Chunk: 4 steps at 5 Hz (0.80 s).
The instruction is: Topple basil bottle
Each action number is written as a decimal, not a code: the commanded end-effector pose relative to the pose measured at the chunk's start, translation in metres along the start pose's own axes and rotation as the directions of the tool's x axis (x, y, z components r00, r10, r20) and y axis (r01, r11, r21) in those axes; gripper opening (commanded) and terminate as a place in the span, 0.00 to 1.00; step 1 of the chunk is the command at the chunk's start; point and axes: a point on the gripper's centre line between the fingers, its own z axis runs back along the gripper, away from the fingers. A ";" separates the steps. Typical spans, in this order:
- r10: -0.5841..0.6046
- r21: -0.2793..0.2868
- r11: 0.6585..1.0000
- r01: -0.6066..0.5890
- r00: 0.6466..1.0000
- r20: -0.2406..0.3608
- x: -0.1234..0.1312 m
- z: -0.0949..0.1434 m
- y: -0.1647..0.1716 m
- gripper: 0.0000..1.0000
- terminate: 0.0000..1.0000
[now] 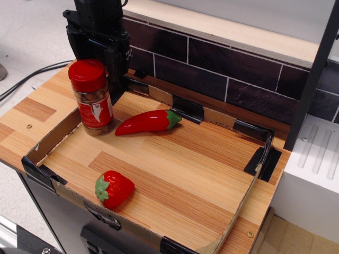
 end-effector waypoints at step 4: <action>0.052 0.120 0.992 -0.043 0.996 -0.073 -0.020 0.007 -0.004 1.00 0.00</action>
